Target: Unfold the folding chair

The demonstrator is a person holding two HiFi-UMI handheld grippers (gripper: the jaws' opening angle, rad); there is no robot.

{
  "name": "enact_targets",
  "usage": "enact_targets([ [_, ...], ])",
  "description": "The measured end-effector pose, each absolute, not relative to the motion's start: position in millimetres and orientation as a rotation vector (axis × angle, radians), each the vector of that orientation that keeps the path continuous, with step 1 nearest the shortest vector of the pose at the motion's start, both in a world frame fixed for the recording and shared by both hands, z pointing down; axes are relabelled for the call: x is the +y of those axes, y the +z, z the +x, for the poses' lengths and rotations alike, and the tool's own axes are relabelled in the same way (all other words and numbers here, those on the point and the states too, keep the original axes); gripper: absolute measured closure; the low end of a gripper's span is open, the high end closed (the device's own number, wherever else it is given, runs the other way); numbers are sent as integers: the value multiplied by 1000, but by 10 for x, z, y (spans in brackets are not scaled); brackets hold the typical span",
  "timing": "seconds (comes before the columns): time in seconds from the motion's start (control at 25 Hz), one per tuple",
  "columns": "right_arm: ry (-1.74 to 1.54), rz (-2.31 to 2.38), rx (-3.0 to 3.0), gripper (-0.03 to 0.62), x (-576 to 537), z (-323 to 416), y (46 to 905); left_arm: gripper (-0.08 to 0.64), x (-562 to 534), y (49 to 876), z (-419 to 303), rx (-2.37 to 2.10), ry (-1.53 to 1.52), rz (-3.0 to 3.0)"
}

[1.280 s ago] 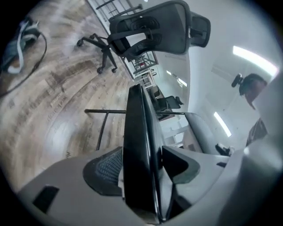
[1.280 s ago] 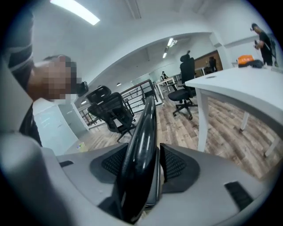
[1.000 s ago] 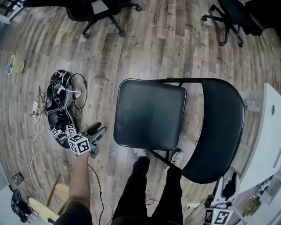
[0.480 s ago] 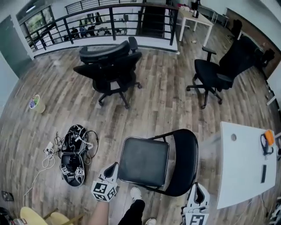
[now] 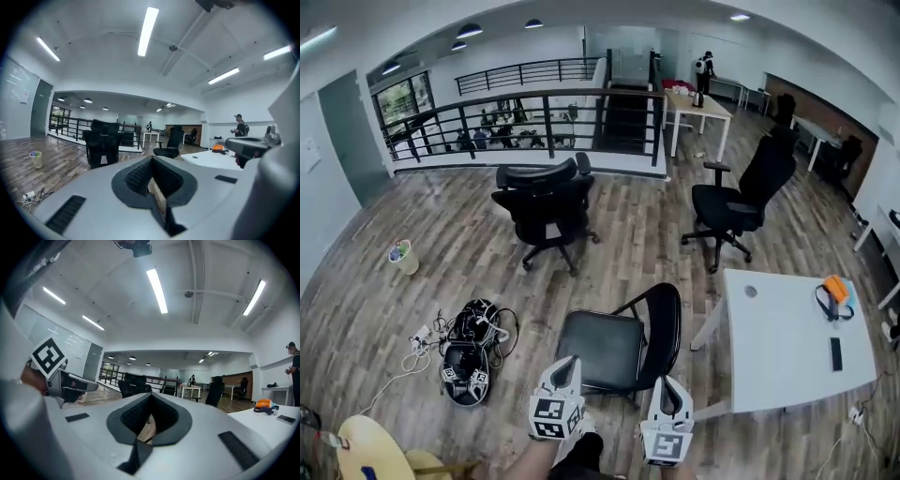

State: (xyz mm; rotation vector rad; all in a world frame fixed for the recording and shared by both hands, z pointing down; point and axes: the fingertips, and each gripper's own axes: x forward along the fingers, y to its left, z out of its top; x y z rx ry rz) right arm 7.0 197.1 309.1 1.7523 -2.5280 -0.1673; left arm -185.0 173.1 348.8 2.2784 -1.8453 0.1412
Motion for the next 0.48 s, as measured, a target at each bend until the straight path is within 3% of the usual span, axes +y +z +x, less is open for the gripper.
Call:
enact_targets([
  [0.48,-161,1758,-2509,580,3247,288,2974,555,3169,3240,-1501,-1854,122,2346],
])
